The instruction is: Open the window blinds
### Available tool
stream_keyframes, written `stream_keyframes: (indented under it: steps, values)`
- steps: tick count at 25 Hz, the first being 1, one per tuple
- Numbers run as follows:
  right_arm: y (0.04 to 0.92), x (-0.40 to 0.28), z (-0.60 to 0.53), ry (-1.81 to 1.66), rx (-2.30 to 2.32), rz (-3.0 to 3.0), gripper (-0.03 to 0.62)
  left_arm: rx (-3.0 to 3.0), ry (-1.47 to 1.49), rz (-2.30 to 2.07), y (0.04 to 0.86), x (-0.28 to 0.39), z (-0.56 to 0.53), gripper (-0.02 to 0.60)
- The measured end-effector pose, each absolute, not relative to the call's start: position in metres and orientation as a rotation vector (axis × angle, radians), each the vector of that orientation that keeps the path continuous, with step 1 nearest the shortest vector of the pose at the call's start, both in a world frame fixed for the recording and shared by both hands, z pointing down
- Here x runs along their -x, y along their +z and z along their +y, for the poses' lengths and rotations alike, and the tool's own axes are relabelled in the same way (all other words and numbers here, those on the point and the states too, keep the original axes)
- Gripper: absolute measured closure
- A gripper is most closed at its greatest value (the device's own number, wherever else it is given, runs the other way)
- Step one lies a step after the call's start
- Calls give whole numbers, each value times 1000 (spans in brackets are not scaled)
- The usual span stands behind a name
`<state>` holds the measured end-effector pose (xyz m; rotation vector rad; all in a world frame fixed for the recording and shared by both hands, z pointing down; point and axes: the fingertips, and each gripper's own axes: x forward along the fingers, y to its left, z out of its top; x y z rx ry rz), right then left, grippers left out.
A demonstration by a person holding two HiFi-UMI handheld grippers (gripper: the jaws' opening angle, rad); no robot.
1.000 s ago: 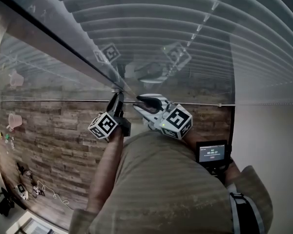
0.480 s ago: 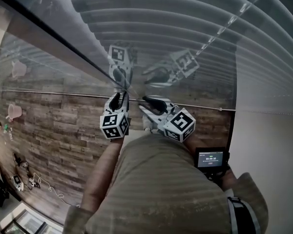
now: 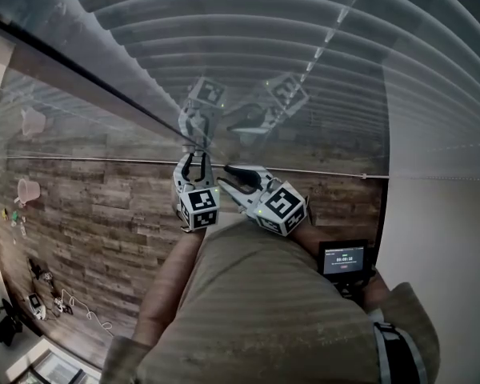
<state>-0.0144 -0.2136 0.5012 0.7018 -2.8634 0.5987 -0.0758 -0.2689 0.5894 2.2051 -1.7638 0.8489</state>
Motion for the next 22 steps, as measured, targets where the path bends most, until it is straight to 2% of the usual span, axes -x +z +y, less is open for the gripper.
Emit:
stream_keyframes:
  steps: [6, 11, 17, 22]
  values:
    - [509, 17, -213, 576, -682, -2867, 479, -2057, 450, -1549, 597, 79, -261, 403]
    - [505, 12, -217, 564, -717, -2877, 479, -1987, 153, -1458, 587, 78, -265, 405]
    - [500, 10, -221, 564, -737, -2898, 480, -1912, 18, -1409, 588, 81, -273, 443]
    - [502, 9, -223, 585, -750, -2897, 479, -1976, 130, -1459, 586, 80, -272, 445]
